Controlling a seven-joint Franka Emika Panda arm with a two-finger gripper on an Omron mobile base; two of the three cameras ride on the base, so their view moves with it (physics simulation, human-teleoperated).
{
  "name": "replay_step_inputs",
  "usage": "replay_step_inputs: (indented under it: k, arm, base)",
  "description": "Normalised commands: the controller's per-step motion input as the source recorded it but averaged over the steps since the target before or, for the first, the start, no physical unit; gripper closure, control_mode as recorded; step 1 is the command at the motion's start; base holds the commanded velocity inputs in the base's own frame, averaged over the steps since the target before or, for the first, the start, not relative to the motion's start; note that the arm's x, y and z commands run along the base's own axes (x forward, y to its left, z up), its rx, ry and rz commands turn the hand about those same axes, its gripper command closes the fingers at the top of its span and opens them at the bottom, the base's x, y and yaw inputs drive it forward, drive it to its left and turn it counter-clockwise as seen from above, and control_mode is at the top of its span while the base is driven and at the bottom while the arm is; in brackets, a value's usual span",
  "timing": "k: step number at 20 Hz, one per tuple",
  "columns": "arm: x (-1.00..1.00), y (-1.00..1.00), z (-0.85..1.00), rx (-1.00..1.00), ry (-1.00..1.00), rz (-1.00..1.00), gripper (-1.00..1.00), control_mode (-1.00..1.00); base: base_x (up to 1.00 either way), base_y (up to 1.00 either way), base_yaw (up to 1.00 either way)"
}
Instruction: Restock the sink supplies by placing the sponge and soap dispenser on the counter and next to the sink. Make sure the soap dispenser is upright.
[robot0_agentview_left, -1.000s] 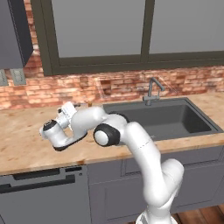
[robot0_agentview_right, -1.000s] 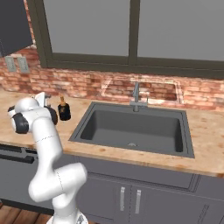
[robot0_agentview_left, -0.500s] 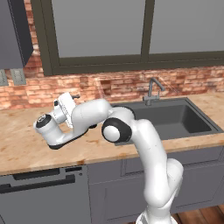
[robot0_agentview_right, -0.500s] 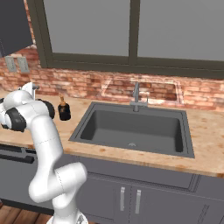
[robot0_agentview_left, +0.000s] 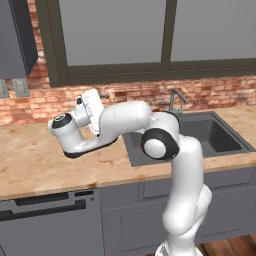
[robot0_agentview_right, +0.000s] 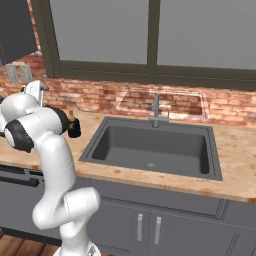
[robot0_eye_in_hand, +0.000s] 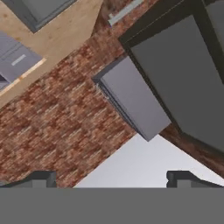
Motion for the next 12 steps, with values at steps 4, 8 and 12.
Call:
replay_step_inputs:
  k: [4,8,12]
  arm:
    - [-0.85,-0.94,0.00,0.30,-0.24,-0.01,-1.00,-1.00]
    - [-0.98,-0.75,0.00,0.43,-0.25,-0.01,-1.00,-1.00]
    - [-0.85,-0.43,-0.15,0.58,-0.22,-0.06,-1.00,-1.00]
  base:
    - [0.00,0.00,0.00]
    - [0.00,0.00,0.00]
    - [0.00,0.00,0.00]
